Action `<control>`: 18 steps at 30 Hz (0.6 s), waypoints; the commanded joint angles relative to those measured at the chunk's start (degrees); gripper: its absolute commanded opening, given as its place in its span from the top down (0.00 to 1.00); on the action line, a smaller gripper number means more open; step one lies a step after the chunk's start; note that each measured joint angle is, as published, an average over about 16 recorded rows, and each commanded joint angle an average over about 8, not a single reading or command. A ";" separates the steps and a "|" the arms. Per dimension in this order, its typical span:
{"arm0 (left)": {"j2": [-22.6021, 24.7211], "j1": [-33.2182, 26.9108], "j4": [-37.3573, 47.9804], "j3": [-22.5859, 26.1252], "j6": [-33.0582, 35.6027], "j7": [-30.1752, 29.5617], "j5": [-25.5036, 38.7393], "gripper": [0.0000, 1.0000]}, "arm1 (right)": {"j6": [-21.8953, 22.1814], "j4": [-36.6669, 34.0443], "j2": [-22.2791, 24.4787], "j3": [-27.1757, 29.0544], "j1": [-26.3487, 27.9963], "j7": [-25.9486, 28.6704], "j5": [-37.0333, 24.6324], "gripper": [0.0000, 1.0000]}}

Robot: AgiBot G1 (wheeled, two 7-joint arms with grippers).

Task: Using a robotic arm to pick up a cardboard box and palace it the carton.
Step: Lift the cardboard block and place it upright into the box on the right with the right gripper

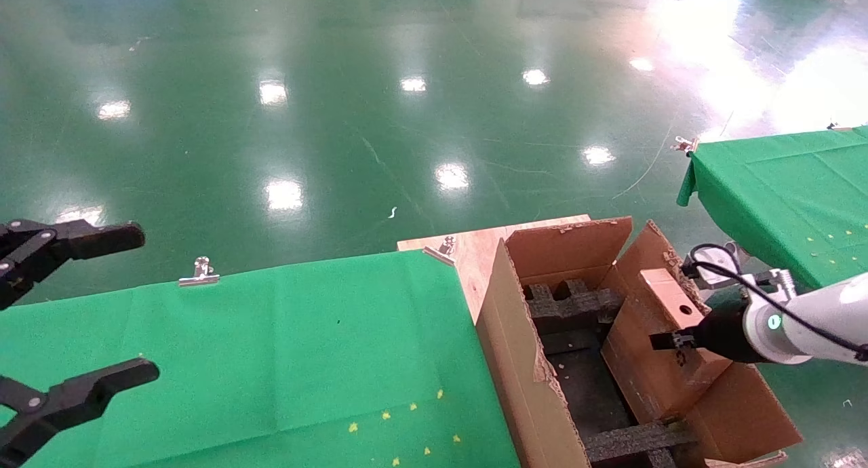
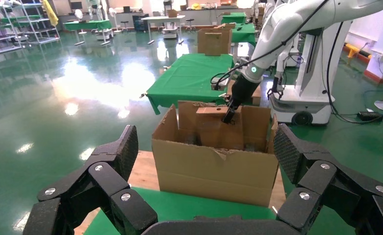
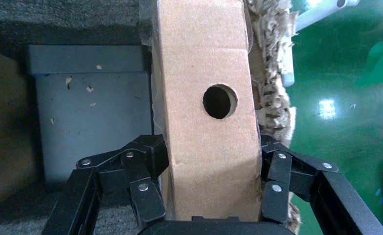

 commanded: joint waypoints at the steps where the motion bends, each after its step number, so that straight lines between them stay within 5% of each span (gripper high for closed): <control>1: 0.00 0.00 0.00 0.00 0.00 0.00 0.00 0.00 | 0.61 -0.02 -0.45 -0.27 -0.73 1.42 -1.08 1.00; 18: 0.00 0.00 0.00 0.00 0.00 0.00 0.00 0.00 | 4.77 -0.46 -5.06 -1.54 -7.88 17.84 -18.84 1.00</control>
